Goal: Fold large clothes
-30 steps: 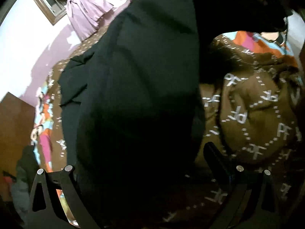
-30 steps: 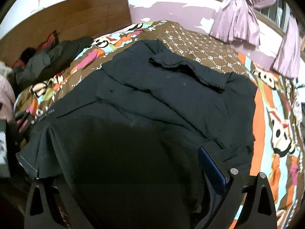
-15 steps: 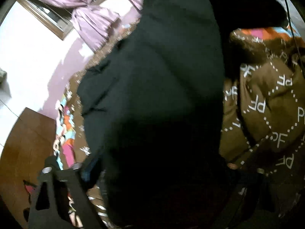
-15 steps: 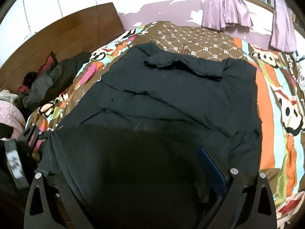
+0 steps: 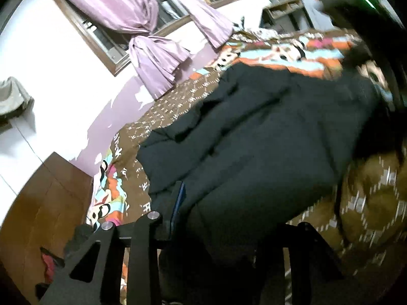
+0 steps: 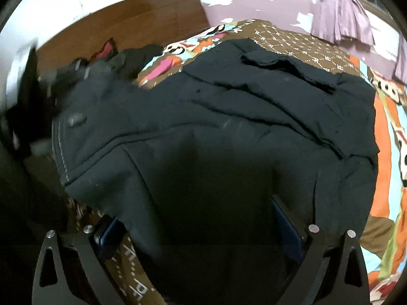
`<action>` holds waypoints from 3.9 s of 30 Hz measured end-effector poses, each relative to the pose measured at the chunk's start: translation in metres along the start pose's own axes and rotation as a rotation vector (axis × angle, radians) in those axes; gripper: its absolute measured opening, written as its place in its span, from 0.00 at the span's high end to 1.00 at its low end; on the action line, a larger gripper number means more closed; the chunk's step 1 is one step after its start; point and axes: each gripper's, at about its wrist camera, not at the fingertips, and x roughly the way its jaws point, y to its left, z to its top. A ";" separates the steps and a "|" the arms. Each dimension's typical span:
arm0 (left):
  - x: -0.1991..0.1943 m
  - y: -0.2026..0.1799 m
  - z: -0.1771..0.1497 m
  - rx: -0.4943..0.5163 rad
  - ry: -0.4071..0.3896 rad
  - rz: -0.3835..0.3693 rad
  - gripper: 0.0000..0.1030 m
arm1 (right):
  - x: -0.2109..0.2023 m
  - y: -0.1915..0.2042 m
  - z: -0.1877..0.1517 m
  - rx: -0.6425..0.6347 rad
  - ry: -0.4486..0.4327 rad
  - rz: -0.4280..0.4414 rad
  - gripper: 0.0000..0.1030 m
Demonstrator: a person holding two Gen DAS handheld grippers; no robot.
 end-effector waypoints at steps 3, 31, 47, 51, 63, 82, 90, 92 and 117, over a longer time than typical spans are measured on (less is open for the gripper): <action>0.002 0.014 0.027 -0.073 0.016 -0.043 0.74 | 0.004 0.012 -0.010 -0.067 0.000 -0.055 0.02; 0.030 0.103 0.107 -0.239 0.126 -0.107 0.76 | -0.004 0.036 -0.015 -0.449 -0.257 -0.967 0.77; 0.001 0.117 0.066 -0.198 0.094 -0.202 0.76 | -0.086 -0.030 0.062 -0.036 -0.328 -0.503 0.88; -0.005 0.104 0.052 -0.143 0.118 -0.256 0.76 | -0.085 -0.027 0.067 -0.033 -0.336 -0.491 0.88; 0.001 0.045 0.021 -0.010 0.225 -0.201 0.54 | -0.082 -0.026 0.091 0.013 -0.337 -0.449 0.88; -0.077 0.068 0.012 -0.123 -0.053 -0.051 0.93 | -0.129 0.015 0.025 -0.148 -0.417 -0.467 0.91; -0.133 0.091 0.025 -0.146 -0.147 -0.012 0.93 | -0.168 0.048 0.027 -0.229 -0.488 -0.484 0.91; -0.144 0.094 0.027 -0.150 -0.160 -0.008 0.94 | -0.176 0.055 0.025 -0.246 -0.502 -0.490 0.91; 0.017 0.139 0.079 -0.210 -0.020 -0.002 0.93 | -0.079 -0.048 0.124 -0.179 -0.235 -0.502 0.91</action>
